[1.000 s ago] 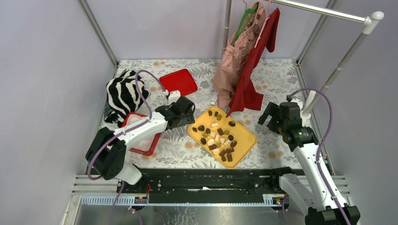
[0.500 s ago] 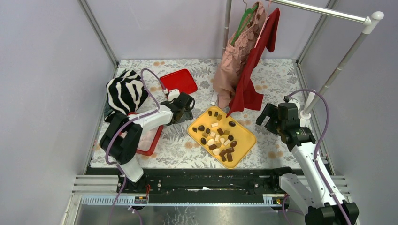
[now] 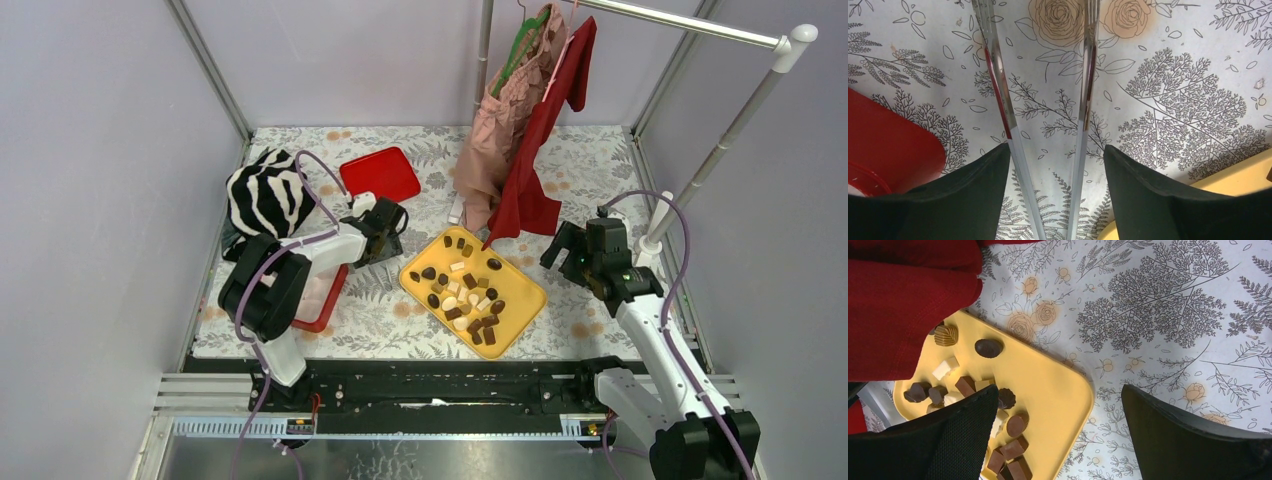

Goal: Pack the chocolate

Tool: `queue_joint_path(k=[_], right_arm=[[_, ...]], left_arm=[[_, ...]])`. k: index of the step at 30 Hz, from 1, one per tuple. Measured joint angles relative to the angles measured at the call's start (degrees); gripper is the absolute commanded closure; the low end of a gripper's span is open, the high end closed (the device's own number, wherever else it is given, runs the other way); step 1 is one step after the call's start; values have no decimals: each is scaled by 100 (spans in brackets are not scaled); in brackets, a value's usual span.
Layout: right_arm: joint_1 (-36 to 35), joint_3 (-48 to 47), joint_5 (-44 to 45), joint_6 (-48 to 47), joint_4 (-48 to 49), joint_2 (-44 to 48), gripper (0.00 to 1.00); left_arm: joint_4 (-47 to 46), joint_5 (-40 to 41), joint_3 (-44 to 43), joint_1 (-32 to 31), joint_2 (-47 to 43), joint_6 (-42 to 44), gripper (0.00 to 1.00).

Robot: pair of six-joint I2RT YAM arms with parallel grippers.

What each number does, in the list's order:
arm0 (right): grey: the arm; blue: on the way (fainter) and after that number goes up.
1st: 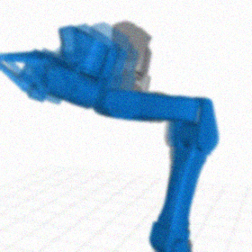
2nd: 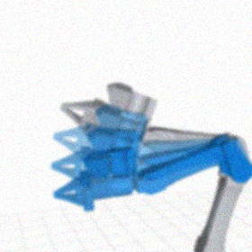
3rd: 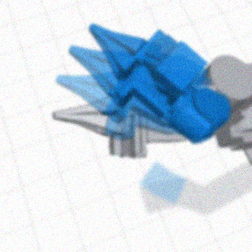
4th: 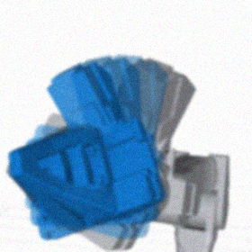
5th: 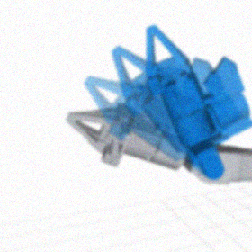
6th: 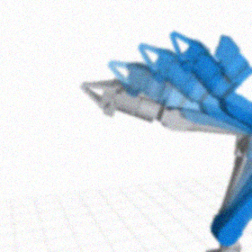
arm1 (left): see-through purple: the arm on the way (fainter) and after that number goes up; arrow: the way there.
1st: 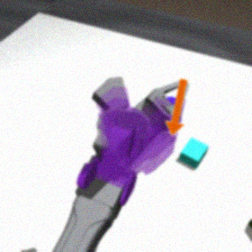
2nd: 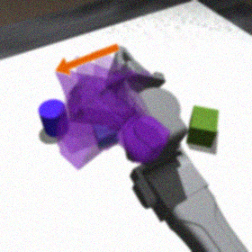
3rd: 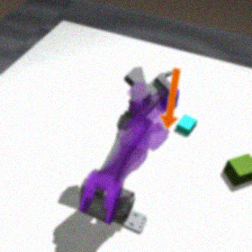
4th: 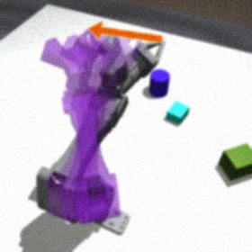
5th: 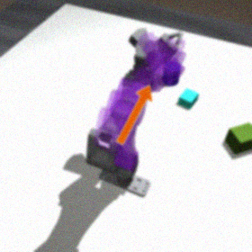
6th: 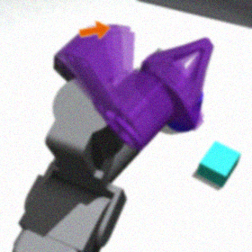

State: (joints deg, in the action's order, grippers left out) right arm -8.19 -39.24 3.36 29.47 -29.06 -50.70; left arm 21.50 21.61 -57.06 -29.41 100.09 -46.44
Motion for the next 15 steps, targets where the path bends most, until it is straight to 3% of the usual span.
queue_joint_path(k=[9, 12, 15], right_arm=[[0, 46, -37, -15, 103, -136, 0], [0, 22, -35, -50, 103, -155, 0], [0, -26, -2, -98, 107, -155, 0]], left_arm=[[-140, 42, 76, 0, -17, -11, 72], [-70, -26, 101, -15, -107, 85, 83], [184, -63, 52, -87, -286, 321, 87]])
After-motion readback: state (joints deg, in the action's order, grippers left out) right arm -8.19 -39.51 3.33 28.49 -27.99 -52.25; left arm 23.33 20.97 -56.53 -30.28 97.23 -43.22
